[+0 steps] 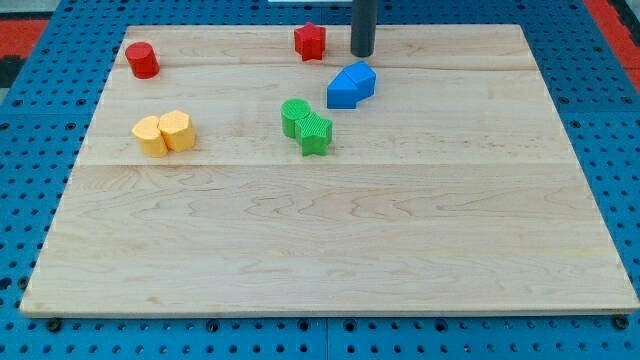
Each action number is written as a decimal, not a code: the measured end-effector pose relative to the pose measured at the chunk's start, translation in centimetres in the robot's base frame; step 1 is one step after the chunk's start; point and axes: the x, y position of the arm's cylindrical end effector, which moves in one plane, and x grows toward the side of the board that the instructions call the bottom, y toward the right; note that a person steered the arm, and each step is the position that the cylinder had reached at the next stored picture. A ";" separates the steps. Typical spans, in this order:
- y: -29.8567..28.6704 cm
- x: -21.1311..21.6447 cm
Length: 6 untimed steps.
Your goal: Push the red star to the right side of the red circle
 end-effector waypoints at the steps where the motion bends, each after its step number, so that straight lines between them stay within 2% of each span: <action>1: -4.0 -2.9; 2: -14.9 0.6; 3: -16.3 2.8; 4: -9.0 2.7; 5: -6.7 0.3; 6: -1.6 2.7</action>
